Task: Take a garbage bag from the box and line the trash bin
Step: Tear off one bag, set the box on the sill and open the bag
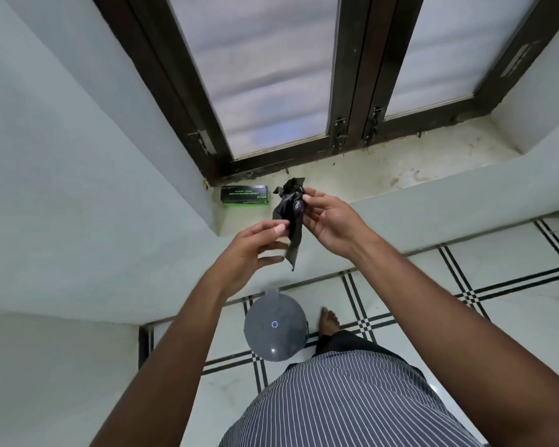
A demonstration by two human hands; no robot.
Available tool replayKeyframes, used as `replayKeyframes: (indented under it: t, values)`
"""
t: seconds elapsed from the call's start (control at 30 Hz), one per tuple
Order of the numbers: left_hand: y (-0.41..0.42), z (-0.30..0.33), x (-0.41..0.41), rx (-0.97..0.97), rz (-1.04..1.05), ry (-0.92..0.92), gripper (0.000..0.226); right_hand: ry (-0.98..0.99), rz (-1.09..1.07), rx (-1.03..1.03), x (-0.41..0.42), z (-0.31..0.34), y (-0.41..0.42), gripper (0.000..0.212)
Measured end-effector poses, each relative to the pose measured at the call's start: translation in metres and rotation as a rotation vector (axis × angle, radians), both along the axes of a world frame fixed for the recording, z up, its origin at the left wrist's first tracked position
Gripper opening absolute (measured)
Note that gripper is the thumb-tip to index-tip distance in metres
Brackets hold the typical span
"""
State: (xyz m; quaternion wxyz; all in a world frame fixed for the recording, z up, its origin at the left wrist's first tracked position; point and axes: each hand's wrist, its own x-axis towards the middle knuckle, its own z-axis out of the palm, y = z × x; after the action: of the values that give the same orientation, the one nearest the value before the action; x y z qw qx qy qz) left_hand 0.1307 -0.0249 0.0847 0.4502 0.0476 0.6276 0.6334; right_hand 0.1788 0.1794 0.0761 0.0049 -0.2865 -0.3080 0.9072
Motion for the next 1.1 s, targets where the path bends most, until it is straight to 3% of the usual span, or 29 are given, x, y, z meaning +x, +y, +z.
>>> replayKeyframes:
  t: [0.1, 0.2, 0.37, 0.43, 0.57, 0.67, 0.83, 0.9, 1.03, 1.1]
  values:
    - [-0.024, 0.01, 0.029, 0.006, -0.009, 0.05, 0.063, -0.017, -0.099, -0.042, 0.016, 0.004, -0.031, 0.034]
    - [-0.052, 0.014, 0.062, -0.044, -0.076, 0.184, 0.067, -0.061, -0.205, -0.034, 0.036, 0.01, -0.064, 0.023]
    - [-0.091, 0.013, 0.105, -0.034, 0.073, 0.245, 0.024, -0.131, -0.293, -0.003, 0.072, 0.017, -0.105, 0.021]
    - [-0.105, 0.012, 0.115, -0.004, 0.12, 0.185, 0.025, -0.145, -0.229, 0.086, 0.088, 0.017, -0.117, 0.022]
    - [-0.13, 0.009, 0.13, 0.06, 0.194, 0.073, 0.029, -0.219, -0.073, 0.479, 0.122, 0.015, -0.138, 0.039]
    - [-0.138, 0.009, 0.141, 0.057, 0.241, 0.086, 0.028, -0.206, -0.04, 0.567, 0.136, 0.012, -0.151, 0.032]
    - [-0.133, 0.013, 0.154, 0.112, 0.242, 0.045, 0.033, -0.18, 0.075, 0.456, 0.144, 0.012, -0.164, 0.024]
    - [-0.128, 0.011, 0.158, 0.128, 0.239, 0.036, 0.035, -0.162, 0.133, 0.379, 0.146, 0.014, -0.174, 0.01]
    - [-0.113, 0.003, 0.163, 0.055, 0.275, 0.103, 0.028, -0.191, 0.055, 0.076, 0.146, 0.01, -0.183, 0.025]
    - [-0.107, 0.0, 0.165, 0.019, 0.341, 0.134, 0.028, -0.167, 0.12, 0.072, 0.148, 0.008, -0.174, 0.023]
